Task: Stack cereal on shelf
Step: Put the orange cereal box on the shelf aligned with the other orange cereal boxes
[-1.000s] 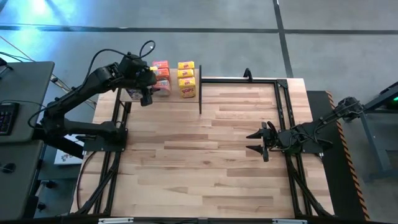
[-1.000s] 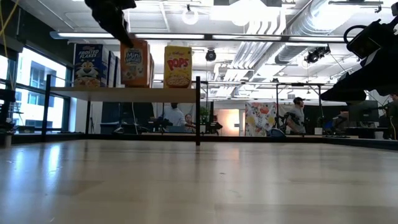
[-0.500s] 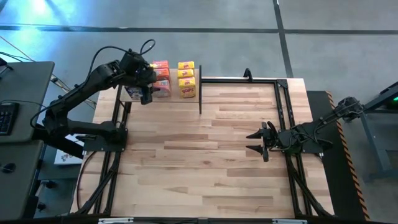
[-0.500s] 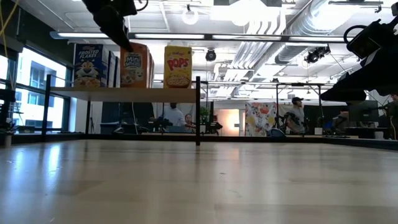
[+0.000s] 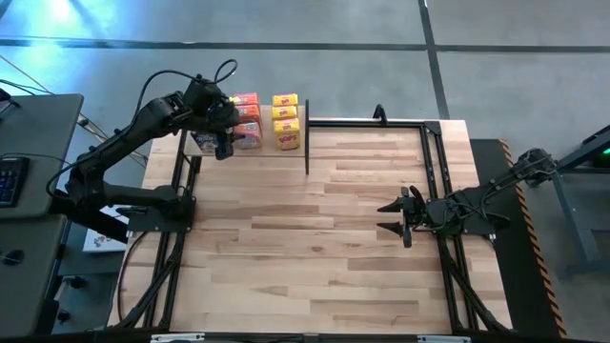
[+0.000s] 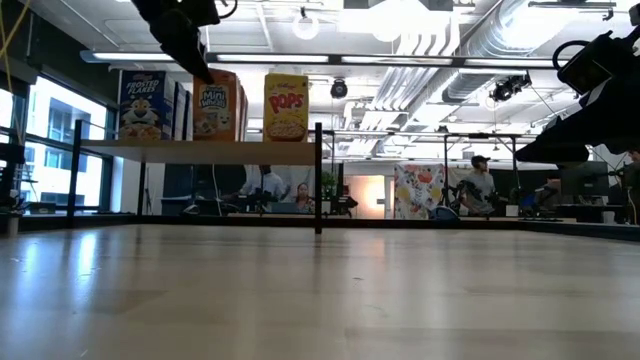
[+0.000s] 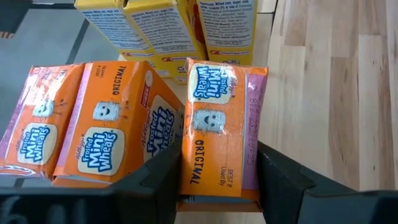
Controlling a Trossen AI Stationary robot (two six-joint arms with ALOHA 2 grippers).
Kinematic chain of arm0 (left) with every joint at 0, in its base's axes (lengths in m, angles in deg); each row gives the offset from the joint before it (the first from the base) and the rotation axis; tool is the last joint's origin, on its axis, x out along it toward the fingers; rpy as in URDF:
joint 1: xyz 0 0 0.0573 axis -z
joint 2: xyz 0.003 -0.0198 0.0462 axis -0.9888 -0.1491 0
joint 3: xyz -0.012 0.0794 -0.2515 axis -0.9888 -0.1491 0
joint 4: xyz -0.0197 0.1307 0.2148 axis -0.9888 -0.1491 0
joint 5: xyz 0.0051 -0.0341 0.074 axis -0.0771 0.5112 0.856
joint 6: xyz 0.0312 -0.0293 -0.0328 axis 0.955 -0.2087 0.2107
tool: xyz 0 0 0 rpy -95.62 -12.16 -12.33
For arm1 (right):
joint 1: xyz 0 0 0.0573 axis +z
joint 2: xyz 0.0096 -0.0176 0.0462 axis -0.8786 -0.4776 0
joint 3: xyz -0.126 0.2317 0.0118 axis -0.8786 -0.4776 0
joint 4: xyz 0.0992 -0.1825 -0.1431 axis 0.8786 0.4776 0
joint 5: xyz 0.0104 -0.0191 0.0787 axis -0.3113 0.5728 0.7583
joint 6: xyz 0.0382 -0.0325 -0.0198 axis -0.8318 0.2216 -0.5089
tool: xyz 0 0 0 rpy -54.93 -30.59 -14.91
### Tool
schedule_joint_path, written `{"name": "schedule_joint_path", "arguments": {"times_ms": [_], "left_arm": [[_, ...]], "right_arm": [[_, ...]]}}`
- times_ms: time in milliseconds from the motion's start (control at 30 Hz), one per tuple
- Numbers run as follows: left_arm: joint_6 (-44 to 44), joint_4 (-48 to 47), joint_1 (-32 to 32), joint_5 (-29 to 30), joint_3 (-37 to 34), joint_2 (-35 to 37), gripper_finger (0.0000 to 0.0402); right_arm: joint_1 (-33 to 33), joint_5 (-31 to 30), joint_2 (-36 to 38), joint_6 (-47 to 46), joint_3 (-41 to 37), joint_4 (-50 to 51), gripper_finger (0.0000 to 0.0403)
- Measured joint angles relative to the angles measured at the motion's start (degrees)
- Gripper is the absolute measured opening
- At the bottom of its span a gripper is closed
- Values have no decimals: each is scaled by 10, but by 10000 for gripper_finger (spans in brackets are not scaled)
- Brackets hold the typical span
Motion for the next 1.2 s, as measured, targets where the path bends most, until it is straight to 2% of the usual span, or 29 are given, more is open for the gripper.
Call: {"name": "schedule_joint_path", "arguments": {"times_ms": [433,767,1200], "left_arm": [[-4,-1,0,4,0,0,218],[-4,13,-10,7,0,15,221],[-5,14,-11,7,0,75,221]], "right_arm": [[0,0,0,0,0,0,220],[0,0,0,0,0,0,220],[0,0,0,0,0,0,220]]}}
